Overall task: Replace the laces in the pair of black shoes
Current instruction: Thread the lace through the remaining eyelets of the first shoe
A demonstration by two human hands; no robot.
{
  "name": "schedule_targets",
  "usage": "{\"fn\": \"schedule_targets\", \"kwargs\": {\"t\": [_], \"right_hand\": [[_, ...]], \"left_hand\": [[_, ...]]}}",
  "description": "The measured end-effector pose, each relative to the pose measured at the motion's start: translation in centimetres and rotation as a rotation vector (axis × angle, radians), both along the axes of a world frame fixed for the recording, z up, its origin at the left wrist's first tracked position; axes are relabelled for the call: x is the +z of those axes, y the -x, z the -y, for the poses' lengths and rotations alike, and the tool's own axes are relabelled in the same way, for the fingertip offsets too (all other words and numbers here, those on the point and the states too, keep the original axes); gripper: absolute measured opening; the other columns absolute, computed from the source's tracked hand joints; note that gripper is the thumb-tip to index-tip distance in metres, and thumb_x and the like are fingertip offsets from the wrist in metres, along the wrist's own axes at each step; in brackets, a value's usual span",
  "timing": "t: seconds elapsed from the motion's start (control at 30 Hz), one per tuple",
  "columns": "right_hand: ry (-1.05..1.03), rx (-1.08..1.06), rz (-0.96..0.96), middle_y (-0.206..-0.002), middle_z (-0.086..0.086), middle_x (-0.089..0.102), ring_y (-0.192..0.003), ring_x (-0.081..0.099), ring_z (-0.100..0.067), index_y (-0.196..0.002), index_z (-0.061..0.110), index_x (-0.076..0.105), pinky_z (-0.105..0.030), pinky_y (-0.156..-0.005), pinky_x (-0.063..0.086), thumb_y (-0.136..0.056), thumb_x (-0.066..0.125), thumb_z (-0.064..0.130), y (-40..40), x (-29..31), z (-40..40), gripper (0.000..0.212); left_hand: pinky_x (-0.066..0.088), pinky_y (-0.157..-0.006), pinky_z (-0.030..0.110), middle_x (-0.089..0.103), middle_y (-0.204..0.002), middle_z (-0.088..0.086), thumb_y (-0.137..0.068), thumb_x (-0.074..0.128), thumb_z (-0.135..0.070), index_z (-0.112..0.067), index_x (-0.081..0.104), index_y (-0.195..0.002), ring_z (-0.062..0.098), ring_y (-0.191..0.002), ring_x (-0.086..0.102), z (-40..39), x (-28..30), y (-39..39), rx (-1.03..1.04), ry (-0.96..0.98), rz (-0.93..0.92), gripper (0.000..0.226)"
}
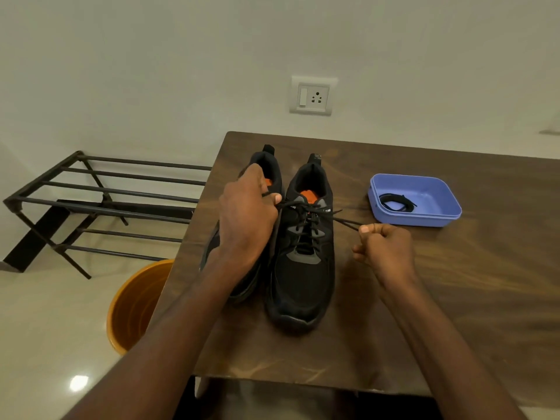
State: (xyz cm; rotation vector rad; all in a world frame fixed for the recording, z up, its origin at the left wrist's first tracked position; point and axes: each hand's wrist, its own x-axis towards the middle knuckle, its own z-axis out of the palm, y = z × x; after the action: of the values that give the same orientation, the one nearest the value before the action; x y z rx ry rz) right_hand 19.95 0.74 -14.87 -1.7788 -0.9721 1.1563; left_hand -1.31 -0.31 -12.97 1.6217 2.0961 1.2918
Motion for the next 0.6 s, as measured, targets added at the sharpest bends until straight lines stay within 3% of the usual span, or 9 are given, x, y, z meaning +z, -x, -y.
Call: {"fn": "schedule_targets", "kwargs": {"t": [0.07,0.1,0.17,0.23,0.3,0.37,0.43,0.6], "right_hand": [[0.034,0.057,-0.048,-0.102,-0.014,0.067,-0.084,0.064,-0.019,-0.118,0.014,0.060,-0.042,-0.083,0.060,-0.102,0.053,0.006,0.2,0.1,0.3,0.019],[0.016,0.079,-0.013,-0.104,-0.010,0.065,-0.085,0.062,-0.017,-0.127,0.017,0.056,-0.039,-0.077,0.057,-0.101,0.050,0.002,0.4,0.2,0.6,0.030],[-0.118,0.103,0.204,-0.122,-0.004,0.060,-0.100,0.057,-0.014,-0.141,0.020,0.050,-0.032,-0.080,0.049,-0.098,0.050,-0.001,1.0,0.5,1.4,0.048],[-0.289,0.154,0.401,-0.148,-0.003,0.047,-0.119,0.051,-0.013,-0.149,0.026,0.045,-0.029,-0.091,0.043,-0.100,0.059,0.017,2.4,0.8,2.6,0.052],[-0.381,0.291,0.492,-0.162,-0.001,0.030,-0.139,0.042,-0.020,-0.153,0.040,0.037,-0.036,-0.103,0.044,-0.096,0.064,0.050,4.2,0.5,4.2,0.063],[-0.377,0.423,0.588,-0.168,-0.001,0.018,-0.148,0.033,-0.028,-0.154,0.048,0.025,-0.049,-0.111,0.044,-0.085,0.064,0.068,5.7,-0.5,5.6,0.081],[-0.334,0.461,0.633,-0.170,-0.002,0.012,-0.148,0.034,-0.031,-0.157,0.049,0.016,-0.051,-0.110,0.045,-0.081,0.068,0.063,6.4,-1.5,6.0,0.093],[-0.281,0.469,0.618,-0.171,0.001,0.009,-0.149,0.033,-0.030,-0.157,0.052,0.009,-0.049,-0.111,0.044,-0.086,0.066,0.052,5.3,-1.3,4.5,0.091]], "left_hand": [[0.053,-0.074,0.017,0.060,-0.097,-0.011,-0.093,0.076,-0.025,-0.023,0.057,-0.103,-0.001,-0.087,0.058,0.6,0.4,0.1,-0.026,0.000,-0.097,0.021],[0.052,-0.087,0.024,0.057,-0.111,-0.009,-0.093,0.075,-0.031,-0.023,0.057,-0.115,0.002,-0.101,0.054,1.0,0.6,0.4,-0.019,-0.002,-0.176,0.029],[0.045,-0.104,0.037,0.049,-0.136,0.001,-0.095,0.071,-0.037,-0.021,0.052,-0.135,0.020,-0.125,0.046,1.8,0.8,1.1,0.055,0.039,-0.238,0.046],[0.040,-0.112,0.048,0.039,-0.152,0.008,-0.097,0.067,-0.043,-0.022,0.042,-0.147,0.030,-0.140,0.039,2.8,0.2,1.4,0.144,0.173,-0.227,0.060],[0.034,-0.117,0.060,0.030,-0.161,0.010,-0.093,0.066,-0.055,-0.025,0.028,-0.155,0.036,-0.149,0.031,3.9,-1.1,1.3,0.138,0.355,-0.176,0.078],[0.032,-0.117,0.063,0.028,-0.162,0.011,-0.091,0.067,-0.058,-0.024,0.018,-0.158,0.037,-0.150,0.031,5.0,-2.0,0.7,0.096,0.473,-0.149,0.090],[0.033,-0.117,0.062,0.028,-0.162,0.011,-0.094,0.064,-0.055,-0.022,0.012,-0.160,0.037,-0.149,0.032,5.8,-2.6,0.3,0.105,0.487,-0.171,0.091],[0.031,-0.118,0.060,0.026,-0.165,0.012,-0.095,0.061,-0.058,-0.020,0.009,-0.163,0.036,-0.150,0.031,7.4,-2.4,-0.7,0.161,0.483,-0.187,0.093]]}}
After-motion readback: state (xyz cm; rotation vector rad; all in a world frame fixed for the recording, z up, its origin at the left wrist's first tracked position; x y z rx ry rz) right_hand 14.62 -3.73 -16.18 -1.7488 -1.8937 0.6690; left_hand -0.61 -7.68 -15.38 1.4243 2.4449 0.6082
